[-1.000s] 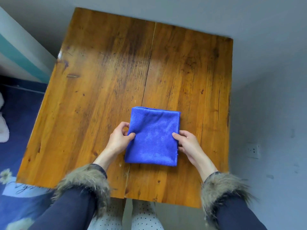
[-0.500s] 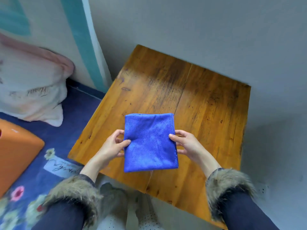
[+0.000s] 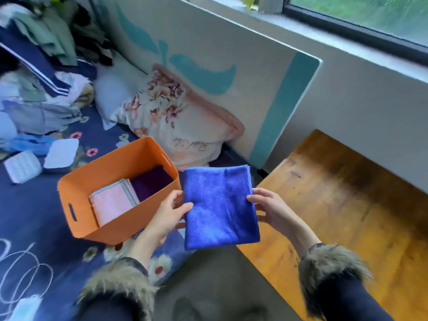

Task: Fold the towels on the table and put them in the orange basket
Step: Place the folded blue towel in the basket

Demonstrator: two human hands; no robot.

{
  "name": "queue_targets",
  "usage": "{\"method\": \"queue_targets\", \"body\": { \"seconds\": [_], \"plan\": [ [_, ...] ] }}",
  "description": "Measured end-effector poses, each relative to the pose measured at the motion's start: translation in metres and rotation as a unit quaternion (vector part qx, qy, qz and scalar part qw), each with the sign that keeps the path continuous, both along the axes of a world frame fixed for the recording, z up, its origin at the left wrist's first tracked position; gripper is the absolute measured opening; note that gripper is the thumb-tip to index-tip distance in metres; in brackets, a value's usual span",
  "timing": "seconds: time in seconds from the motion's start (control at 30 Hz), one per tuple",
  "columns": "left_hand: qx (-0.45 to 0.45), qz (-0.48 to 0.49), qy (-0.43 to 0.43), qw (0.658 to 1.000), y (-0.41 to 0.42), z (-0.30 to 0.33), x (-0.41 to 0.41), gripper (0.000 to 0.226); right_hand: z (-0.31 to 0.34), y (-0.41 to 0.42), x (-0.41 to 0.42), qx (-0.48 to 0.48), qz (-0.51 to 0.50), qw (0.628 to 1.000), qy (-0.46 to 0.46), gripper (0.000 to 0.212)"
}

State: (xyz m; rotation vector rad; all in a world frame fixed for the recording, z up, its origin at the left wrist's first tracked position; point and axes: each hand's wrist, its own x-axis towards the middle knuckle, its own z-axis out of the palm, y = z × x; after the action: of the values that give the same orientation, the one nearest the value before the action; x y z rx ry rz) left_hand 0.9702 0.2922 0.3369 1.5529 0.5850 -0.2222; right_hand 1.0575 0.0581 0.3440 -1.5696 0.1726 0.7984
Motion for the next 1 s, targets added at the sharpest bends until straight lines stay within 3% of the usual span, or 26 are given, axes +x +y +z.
{"method": "queue_targets", "body": {
  "seconds": [0.3, 0.53, 0.77, 1.0],
  "plan": [
    [0.023, 0.137, 0.024, 0.990, 0.139, 0.001, -0.043, 0.015, -0.002, 0.172, 0.011, 0.002, 0.117, 0.993, 0.010, 0.009],
    [0.013, 0.222, 0.059, 0.973, 0.198, -0.027, -0.017, 0.012, -0.028, 0.260, 0.061, -0.036, 0.184, 0.982, 0.025, 0.009],
    [0.020, 0.289, 0.136, 0.947, 0.243, -0.101, 0.045, 0.020, -0.102, 0.338, 0.121, -0.138, 0.231, 0.963, 0.000, 0.009],
    [0.004, 0.307, 0.196, 0.931, 0.258, -0.196, 0.081, 0.020, -0.186, 0.375, 0.148, -0.236, 0.291, 0.926, -0.033, 0.029]
  ]
}}
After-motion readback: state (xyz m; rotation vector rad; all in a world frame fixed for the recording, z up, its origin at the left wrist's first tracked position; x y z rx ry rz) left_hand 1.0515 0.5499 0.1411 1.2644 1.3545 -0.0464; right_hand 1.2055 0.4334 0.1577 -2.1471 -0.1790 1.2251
